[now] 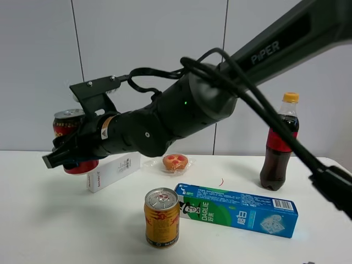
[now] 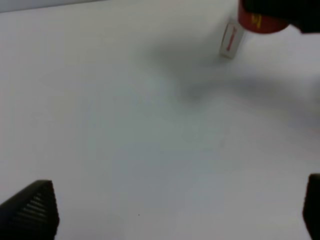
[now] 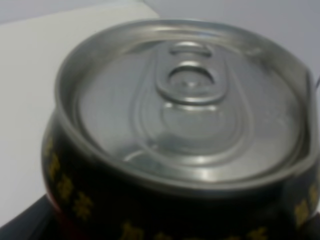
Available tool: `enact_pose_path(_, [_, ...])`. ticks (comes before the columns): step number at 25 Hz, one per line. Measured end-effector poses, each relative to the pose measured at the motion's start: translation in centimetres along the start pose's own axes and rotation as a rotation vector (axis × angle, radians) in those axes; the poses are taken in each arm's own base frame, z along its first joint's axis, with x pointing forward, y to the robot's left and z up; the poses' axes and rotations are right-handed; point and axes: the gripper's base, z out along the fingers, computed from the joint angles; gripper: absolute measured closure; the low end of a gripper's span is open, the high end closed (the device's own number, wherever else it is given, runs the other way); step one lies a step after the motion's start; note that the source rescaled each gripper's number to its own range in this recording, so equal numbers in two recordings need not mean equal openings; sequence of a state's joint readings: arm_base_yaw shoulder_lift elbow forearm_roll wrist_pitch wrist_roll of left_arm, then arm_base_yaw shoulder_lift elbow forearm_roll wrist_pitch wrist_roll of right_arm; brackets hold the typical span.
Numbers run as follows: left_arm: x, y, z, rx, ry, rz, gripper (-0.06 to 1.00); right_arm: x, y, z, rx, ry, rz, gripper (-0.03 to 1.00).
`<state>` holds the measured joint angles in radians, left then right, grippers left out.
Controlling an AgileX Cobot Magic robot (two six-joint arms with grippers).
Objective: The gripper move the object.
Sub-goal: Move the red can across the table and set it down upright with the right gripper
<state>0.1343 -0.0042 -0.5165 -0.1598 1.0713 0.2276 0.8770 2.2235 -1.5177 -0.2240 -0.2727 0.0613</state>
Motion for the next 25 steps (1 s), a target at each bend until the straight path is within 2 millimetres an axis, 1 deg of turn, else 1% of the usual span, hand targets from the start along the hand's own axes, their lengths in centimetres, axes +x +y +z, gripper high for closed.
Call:
enact_pose_path(4, [0.0,0.0,0.0,0.000,0.000,0.000,-0.06,2.1,0.4,0.9,-0.014,0.049,-0.015,0.97])
enact_pose_path(7, [0.0,0.0,0.0,0.000,0.000,0.000,-0.06,3.1,0.7,1.4,-0.022,0.069,-0.023,0.97])
enact_pose_path(14, [0.0,0.0,0.0,0.000,0.000,0.000,-0.06,3.8,1.0,1.8,-0.037,0.054,-0.044,0.97])
enact_pose_path(21, [0.0,0.0,0.0,0.000,0.000,0.000,-0.06,5.8,1.3,2.5,-0.048,0.093,-0.028,0.97])
enact_pose_path(25, [0.0,0.0,0.0,0.000,0.000,0.000,-0.06,6.5,1.4,2.8,-0.056,0.095,-0.031,0.97])
